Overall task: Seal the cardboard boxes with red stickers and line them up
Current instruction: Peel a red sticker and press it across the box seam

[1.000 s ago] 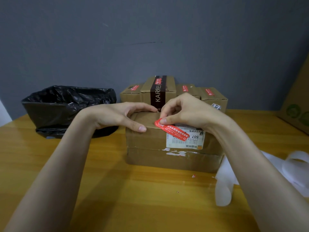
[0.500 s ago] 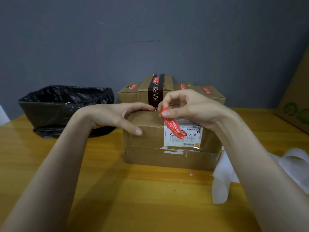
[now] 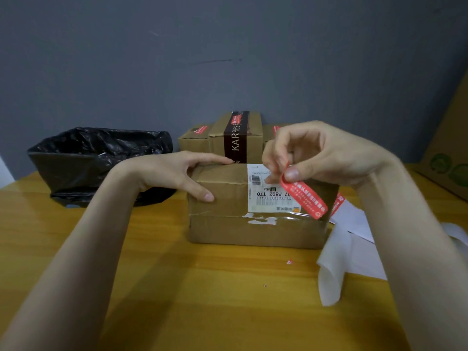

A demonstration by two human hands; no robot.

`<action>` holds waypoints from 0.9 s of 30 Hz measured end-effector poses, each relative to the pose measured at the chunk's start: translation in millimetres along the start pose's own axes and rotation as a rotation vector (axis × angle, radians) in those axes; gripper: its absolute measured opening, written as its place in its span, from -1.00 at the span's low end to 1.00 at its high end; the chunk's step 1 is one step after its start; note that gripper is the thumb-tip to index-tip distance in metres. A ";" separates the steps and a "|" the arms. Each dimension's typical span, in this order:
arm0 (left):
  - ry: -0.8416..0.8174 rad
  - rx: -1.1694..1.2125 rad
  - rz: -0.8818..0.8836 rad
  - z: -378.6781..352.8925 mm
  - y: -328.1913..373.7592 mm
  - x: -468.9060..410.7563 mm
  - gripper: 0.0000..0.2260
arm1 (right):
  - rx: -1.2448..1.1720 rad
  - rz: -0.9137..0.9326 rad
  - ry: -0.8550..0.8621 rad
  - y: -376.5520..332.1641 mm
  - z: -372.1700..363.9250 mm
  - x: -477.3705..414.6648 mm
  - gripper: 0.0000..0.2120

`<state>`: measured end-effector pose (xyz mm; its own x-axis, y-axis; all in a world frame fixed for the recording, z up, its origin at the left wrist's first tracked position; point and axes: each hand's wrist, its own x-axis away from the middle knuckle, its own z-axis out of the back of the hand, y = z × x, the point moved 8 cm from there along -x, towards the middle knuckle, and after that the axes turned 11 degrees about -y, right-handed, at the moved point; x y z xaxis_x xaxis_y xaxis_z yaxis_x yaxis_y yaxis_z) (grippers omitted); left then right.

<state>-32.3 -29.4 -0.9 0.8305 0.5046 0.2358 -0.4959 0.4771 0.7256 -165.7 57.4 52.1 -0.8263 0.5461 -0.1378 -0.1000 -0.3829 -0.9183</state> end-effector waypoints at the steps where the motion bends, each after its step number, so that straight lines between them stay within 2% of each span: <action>1: 0.013 0.013 -0.007 1.9 -0.6 1.6 -0.36 | -0.018 0.019 0.021 -2.2 3.0 2.9 -0.84; 6: 0.111 0.106 -0.033 13.1 -4.8 11.7 -0.43 | -0.063 0.078 0.212 -11.6 24.8 15.8 -0.73; 9: 0.105 0.183 -0.009 11.7 -10.7 10.6 -0.32 | -0.090 0.074 0.292 -13.5 30.2 18.9 -0.74; 12: 0.076 0.281 0.088 5.2 -20.6 6.0 -0.19 | -0.094 0.041 0.401 -11.4 35.9 21.3 -0.82; 13: 0.065 0.303 0.132 2.0 -24.0 4.6 -0.20 | -0.097 0.024 0.425 -10.1 37.2 21.7 -0.83; 15: 0.042 0.308 0.202 -6.5 -26.7 1.9 -0.37 | -0.091 -0.016 0.440 -7.1 38.9 21.7 -0.80; 18: 0.045 0.170 0.310 -10.4 -31.4 -0.9 -0.53 | -0.049 -0.090 0.431 -2.5 38.0 20.1 -0.71; 21: 0.072 -0.118 0.391 -2.9 -28.3 -0.1 -0.63 | 0.030 -0.164 0.437 0.4 34.1 16.0 -0.77; 23: 0.209 -0.232 0.343 8.5 -8.1 1.2 -0.64 | 0.146 -0.243 0.450 2.4 32.4 12.7 -0.79; 25: 0.396 -0.082 0.179 15.8 22.5 4.3 -0.61 | 0.269 -0.297 0.451 2.0 29.5 8.2 -0.77; 27: 0.459 0.127 0.005 12.1 52.0 7.2 -0.56 | 0.335 -0.311 0.456 0.2 26.5 4.1 -0.75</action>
<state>-49.0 -9.6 46.3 0.6159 0.7862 -0.0501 -0.4407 0.3965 0.8053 -183.7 39.9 61.2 -0.4198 0.9026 -0.0950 -0.5257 -0.3271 -0.7853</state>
